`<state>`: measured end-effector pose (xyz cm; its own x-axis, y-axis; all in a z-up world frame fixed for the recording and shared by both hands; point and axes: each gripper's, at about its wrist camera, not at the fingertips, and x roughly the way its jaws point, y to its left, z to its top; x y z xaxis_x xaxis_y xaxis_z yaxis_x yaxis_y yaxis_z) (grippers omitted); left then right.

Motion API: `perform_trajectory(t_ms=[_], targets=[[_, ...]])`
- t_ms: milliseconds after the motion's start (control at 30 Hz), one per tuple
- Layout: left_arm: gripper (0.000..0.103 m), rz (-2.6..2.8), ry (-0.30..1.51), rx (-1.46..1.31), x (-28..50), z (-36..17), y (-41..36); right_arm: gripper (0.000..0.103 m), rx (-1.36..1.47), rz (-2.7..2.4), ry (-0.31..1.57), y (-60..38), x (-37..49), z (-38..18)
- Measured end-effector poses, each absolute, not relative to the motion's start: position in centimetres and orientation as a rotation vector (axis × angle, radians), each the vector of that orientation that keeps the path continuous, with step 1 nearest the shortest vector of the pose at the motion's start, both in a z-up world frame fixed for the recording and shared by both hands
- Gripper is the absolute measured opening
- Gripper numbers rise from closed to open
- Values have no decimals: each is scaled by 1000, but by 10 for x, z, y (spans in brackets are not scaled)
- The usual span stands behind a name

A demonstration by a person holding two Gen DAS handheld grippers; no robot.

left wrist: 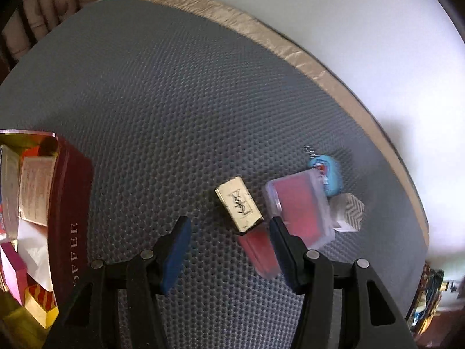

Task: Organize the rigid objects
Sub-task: 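Move the left tool to the gold YSL lipstick and grasp it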

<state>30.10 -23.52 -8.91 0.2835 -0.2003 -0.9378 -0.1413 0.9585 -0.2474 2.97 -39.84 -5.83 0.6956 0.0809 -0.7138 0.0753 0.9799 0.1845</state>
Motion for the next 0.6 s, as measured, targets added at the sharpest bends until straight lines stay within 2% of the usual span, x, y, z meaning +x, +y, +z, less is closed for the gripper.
perform_trajectory(t_ms=[200, 267, 600], targets=[[58, 6, 1278, -376, 306, -96, -231, 84, 212, 12, 807, -402, 25, -56], [60, 11, 1275, -363, 308, -98, -235, 84, 213, 11, 808, -404, 24, -55], [58, -2, 1278, -290, 311, -100, -244, 85, 214, 13, 810, -403, 25, -55]])
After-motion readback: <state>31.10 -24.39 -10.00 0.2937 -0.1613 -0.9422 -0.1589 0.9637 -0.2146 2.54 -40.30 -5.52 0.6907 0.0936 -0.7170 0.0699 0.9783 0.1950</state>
